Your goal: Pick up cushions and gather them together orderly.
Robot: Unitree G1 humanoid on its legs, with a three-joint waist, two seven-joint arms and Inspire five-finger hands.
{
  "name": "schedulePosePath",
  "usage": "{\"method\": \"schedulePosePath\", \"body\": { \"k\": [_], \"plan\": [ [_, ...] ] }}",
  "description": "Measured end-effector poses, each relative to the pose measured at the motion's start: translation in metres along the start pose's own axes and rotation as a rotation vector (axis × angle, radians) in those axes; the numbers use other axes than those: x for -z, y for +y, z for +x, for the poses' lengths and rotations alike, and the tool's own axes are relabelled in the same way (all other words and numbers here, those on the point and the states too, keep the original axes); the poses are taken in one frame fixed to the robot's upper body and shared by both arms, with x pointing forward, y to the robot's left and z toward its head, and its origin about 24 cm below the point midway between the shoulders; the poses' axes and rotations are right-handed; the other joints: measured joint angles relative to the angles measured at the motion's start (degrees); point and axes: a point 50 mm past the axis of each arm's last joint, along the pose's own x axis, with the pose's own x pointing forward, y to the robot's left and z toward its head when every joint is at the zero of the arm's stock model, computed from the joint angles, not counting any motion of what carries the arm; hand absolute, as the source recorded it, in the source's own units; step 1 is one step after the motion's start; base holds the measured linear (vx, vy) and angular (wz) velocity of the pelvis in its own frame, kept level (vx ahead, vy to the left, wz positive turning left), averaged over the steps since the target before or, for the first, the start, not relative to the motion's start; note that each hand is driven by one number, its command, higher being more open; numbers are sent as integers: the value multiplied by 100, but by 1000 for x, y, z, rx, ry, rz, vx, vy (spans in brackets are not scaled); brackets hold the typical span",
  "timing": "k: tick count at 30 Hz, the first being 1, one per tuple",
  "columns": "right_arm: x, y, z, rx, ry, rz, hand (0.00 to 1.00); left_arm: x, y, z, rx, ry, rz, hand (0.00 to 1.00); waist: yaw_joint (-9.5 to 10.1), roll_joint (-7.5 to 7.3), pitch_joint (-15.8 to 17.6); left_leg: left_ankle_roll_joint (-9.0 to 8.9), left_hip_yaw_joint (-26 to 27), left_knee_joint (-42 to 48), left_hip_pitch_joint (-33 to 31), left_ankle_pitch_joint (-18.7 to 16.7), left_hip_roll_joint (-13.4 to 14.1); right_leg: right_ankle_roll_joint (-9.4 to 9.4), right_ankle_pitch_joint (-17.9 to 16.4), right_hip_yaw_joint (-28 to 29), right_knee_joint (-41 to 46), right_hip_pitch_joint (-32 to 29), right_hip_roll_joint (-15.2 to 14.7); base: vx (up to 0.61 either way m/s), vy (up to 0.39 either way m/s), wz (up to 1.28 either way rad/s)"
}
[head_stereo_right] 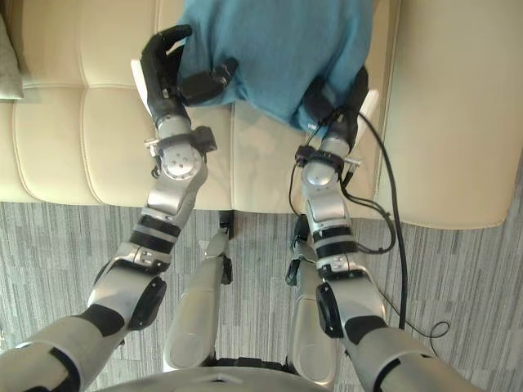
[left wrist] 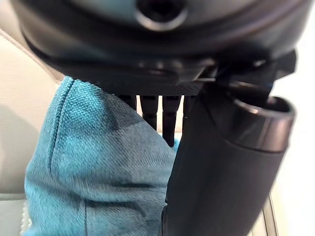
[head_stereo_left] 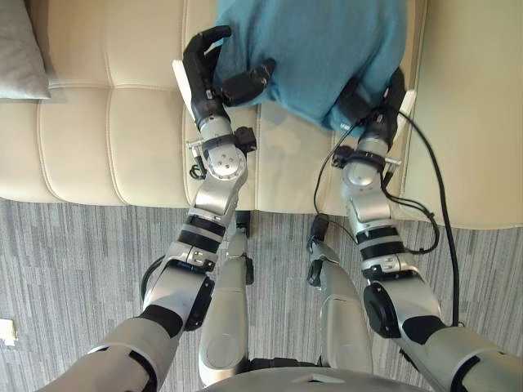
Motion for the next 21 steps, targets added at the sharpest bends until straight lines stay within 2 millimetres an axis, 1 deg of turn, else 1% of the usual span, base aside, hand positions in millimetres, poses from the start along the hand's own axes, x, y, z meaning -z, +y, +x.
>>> {"method": "schedulePosePath", "body": {
  "k": [2,5,8,11,12,14,15,17,19,21],
  "plan": [
    [5,-7,-4,4,4,4,100,8,1,-6,20,35,-16,100,0,-1,0,-38,-50,81,35,-28,28,-23,-71,-47,105,53,10,28,-116,9],
    [6,-13,-11,5,-5,23,100,16,7,-14,16,68,-48,100,-7,-1,0,-66,-67,114,109,-49,57,-54,-149,-67,225,100,19,8,-101,3],
    [22,-20,-24,5,35,27,100,31,15,-28,1,122,-75,100,-1,-14,-7,-115,-102,115,309,-89,86,-68,-268,-106,334,272,33,8,-106,5],
    [41,-31,-37,7,91,6,100,45,23,-41,11,164,-72,100,1,-41,-22,-140,-168,114,440,-111,92,-84,-403,-189,466,400,13,16,-124,12],
    [44,-33,-39,6,99,3,100,46,24,-43,11,172,-72,100,7,-47,-26,-143,-170,110,462,-114,92,-78,-421,-195,481,417,10,36,-126,6],
    [55,-41,-50,2,128,-9,100,56,30,-52,14,213,-76,100,14,-62,-34,-151,-169,99,594,-139,96,-78,-469,-203,503,531,9,43,-111,2],
    [55,-41,-50,2,129,-9,100,57,31,-52,14,213,-76,100,13,-62,-34,-150,-169,98,597,-140,96,-78,-470,-203,503,534,9,40,-78,1],
    [66,-52,-60,-2,159,-26,100,64,43,-64,1,243,-83,100,7,-119,-78,-165,-152,117,751,-218,94,-80,-533,-205,507,685,3,44,-71,-2],
    [68,-55,-63,-2,166,-30,100,66,48,-67,-5,250,-88,100,1,-140,-89,-167,-155,129,779,-240,96,-80,-549,-213,508,725,4,37,-56,0],
    [78,-67,-72,-13,193,-53,100,74,60,-79,-21,286,-85,100,2,-220,-166,-183,-159,216,871,-350,95,-75,-622,-224,516,857,4,65,-64,2]
  ]
}}
